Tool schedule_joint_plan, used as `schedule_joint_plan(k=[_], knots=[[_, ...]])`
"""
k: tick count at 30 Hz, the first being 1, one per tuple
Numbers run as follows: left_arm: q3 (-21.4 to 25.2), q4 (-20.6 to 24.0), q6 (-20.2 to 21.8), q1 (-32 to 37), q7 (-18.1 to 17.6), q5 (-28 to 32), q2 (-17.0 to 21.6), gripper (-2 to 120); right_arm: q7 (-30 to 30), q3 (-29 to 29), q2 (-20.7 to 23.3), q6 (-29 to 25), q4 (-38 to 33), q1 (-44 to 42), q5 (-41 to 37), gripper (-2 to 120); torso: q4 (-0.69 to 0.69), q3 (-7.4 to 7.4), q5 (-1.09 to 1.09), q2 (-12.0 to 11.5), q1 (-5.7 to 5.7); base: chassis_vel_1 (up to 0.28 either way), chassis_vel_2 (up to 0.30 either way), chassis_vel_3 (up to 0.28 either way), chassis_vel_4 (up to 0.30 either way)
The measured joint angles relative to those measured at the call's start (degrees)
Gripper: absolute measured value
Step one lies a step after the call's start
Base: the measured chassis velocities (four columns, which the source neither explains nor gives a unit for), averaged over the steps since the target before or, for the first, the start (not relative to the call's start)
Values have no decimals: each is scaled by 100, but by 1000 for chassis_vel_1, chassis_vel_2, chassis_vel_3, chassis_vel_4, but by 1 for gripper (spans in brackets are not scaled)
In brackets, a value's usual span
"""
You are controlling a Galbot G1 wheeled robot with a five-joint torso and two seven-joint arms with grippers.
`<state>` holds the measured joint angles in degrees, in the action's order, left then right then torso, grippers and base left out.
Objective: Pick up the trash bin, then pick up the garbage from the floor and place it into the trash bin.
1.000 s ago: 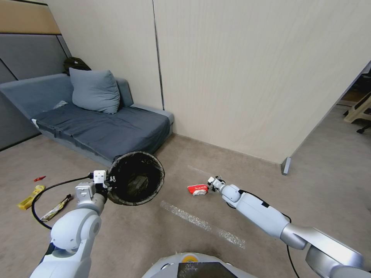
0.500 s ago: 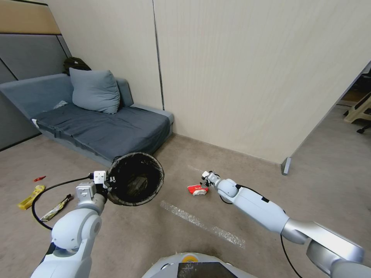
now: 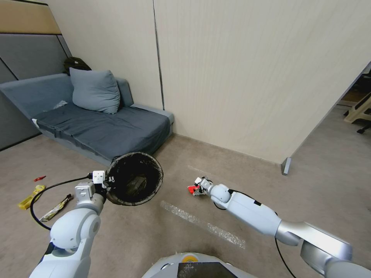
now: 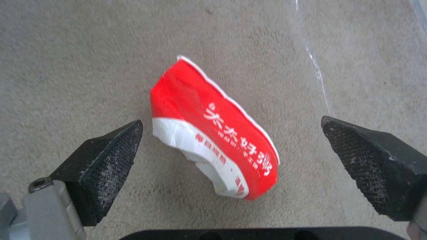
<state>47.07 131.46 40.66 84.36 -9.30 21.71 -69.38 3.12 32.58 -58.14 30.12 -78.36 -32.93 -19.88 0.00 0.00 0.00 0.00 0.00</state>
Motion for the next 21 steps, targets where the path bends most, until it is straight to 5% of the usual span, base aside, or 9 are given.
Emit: schedule_joint_plan(k=[21], knots=[[0,-41,-35,3,22,0,-25,1,-117,36,-285,-140,746,49,367,100,0,0,0,0,0,0,0,0,0]])
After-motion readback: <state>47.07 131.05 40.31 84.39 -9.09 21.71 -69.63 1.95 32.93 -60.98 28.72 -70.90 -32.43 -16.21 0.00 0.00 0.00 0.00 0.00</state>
